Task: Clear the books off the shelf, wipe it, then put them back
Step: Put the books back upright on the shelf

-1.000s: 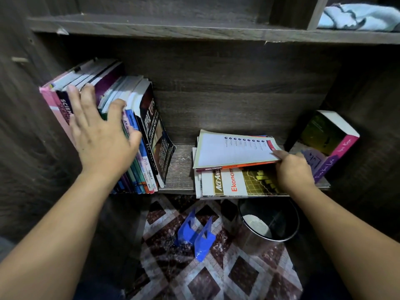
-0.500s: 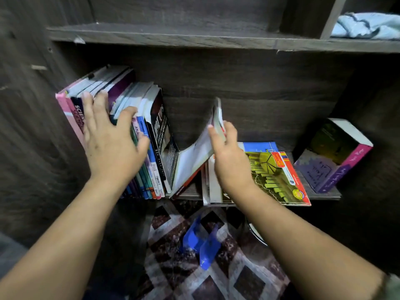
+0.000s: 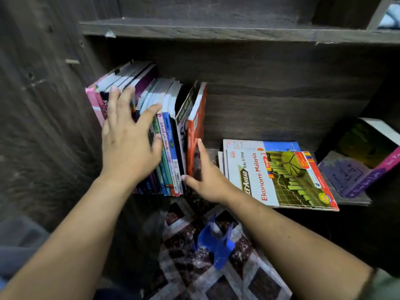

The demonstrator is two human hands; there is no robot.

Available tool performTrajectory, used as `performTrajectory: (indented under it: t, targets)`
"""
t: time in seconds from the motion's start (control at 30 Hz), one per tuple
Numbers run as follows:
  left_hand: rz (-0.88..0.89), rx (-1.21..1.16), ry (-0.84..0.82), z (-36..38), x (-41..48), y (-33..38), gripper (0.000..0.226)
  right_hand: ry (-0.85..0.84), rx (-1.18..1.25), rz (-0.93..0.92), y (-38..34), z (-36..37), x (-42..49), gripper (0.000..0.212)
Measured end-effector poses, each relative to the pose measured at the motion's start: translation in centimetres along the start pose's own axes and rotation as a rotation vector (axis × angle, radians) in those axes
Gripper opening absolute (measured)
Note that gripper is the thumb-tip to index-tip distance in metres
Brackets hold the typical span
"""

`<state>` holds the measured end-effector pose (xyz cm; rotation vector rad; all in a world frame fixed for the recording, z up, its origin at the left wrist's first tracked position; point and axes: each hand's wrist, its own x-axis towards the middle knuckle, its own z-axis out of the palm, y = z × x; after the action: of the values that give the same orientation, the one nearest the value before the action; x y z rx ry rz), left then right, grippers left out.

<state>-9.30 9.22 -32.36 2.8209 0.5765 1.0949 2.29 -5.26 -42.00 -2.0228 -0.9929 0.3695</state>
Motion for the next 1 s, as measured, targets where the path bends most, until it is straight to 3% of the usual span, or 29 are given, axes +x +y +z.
performTrajectory:
  t: [0.23, 0.4, 0.57, 0.83, 0.9, 1.0]
  targets:
    - [-0.03, 0.0, -0.023, -0.1, 0.0, 0.3, 0.06, -0.056, -0.018, 0.012, -0.1, 1.1, 0.9, 0.088]
    - [-0.04, -0.013, -0.022, 0.1, 0.0, 0.6, 0.06, 0.109, -0.128, 0.002, 0.5, 0.8, 1.2, 0.076]
    - [-0.046, -0.006, -0.009, 0.3, -0.1, 0.7, 0.057, 0.029, -0.165, 0.015, 0.6, 0.1, 1.4, 0.078]
    - [-0.055, 0.053, 0.009, 0.7, 0.1, 0.7, 0.058, -0.019, -0.56, -0.03, 1.7, -4.3, -1.2, 0.051]
    - [-0.058, 0.055, 0.013, 0.8, 0.2, 0.7, 0.057, -0.059, -0.666, 0.009, 2.5, -6.2, -2.7, 0.055]
    - [-0.069, 0.072, 0.018, 1.1, 0.2, 0.8, 0.056, -0.176, -0.831, 0.113, 4.0, -8.8, -5.5, 0.077]
